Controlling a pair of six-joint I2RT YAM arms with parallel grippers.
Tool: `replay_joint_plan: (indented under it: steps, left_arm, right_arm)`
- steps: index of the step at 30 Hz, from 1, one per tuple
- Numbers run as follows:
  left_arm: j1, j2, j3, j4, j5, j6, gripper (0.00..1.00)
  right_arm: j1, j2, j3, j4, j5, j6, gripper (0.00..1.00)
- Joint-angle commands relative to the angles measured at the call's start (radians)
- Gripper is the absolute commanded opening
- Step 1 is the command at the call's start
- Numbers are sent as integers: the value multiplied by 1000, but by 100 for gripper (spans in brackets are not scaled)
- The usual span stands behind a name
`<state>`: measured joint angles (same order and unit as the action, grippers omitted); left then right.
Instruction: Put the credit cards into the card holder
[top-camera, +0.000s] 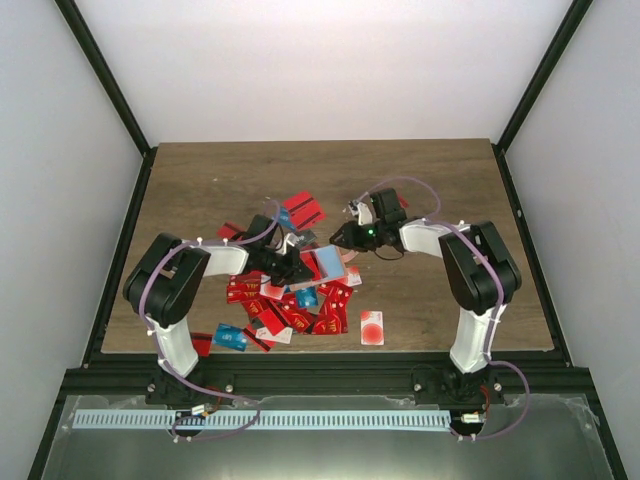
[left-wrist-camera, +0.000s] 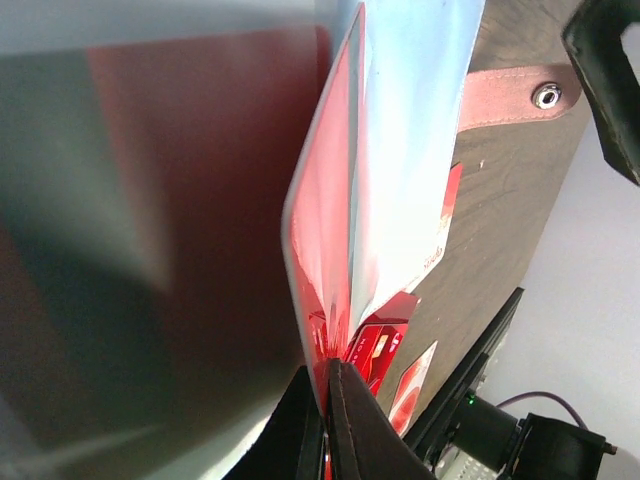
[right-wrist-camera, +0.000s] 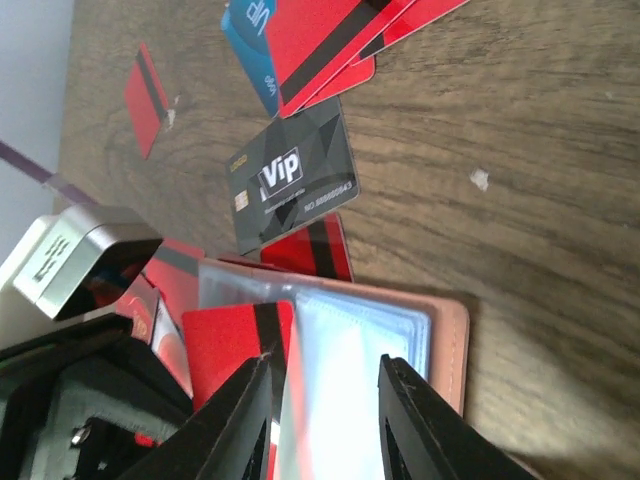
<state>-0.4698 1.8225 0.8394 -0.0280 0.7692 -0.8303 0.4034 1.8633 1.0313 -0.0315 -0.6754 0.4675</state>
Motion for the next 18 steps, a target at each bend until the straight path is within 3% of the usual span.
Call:
replay_joint_plan:
  steps: [1,10,18]
  left_arm:
    - [-1,35,-22,-60,-26,26,4]
    - [-2,36,-26,-62,-25,40,4]
    - [-2,41,-27,-64,-27,49,4]
  right_arm:
    - [30,72,75,-76,67,-49,32]
    - [70,137,121,-116,110,-69,32]
    - [71,122,102,-88,45,-54,16]
